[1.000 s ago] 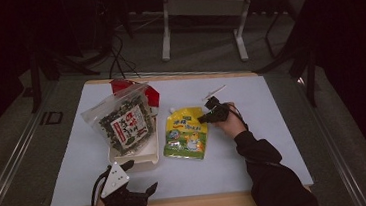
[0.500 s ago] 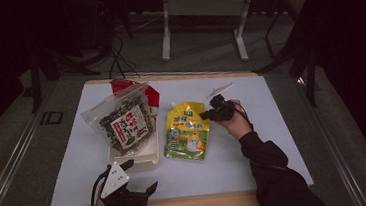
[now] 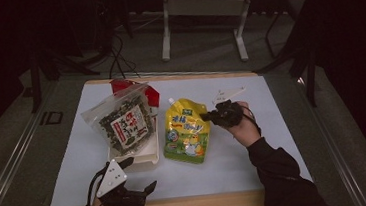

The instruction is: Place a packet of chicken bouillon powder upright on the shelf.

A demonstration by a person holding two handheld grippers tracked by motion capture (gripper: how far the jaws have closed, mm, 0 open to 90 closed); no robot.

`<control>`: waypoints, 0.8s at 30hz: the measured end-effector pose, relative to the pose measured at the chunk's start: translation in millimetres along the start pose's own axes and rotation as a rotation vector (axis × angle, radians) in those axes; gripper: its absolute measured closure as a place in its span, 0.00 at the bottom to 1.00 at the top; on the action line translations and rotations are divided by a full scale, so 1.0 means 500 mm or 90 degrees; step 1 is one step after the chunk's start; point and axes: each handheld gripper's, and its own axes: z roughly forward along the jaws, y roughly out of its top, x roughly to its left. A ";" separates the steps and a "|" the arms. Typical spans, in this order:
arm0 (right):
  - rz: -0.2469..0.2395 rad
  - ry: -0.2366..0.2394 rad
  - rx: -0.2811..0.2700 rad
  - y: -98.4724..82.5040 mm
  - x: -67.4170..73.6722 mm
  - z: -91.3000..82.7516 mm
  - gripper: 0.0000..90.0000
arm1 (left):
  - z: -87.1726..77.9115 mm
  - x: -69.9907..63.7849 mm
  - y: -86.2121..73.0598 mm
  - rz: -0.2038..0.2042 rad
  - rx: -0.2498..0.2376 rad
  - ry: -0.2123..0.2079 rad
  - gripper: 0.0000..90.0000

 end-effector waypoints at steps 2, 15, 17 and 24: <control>-0.013 0.002 -0.007 0.003 0.013 -0.008 1.00 | 0.002 0.000 0.006 -0.006 0.002 -0.009 0.03; -0.088 0.052 -0.057 0.005 0.103 -0.059 1.00 | 0.023 0.015 0.064 0.037 0.006 0.008 0.06; -0.092 0.065 -0.062 0.004 0.111 -0.063 1.00 | 0.042 0.023 0.078 0.043 0.021 0.004 0.07; -0.112 0.086 -0.061 -0.009 0.130 -0.075 1.00 | 0.079 0.057 0.113 0.035 0.033 -0.011 0.15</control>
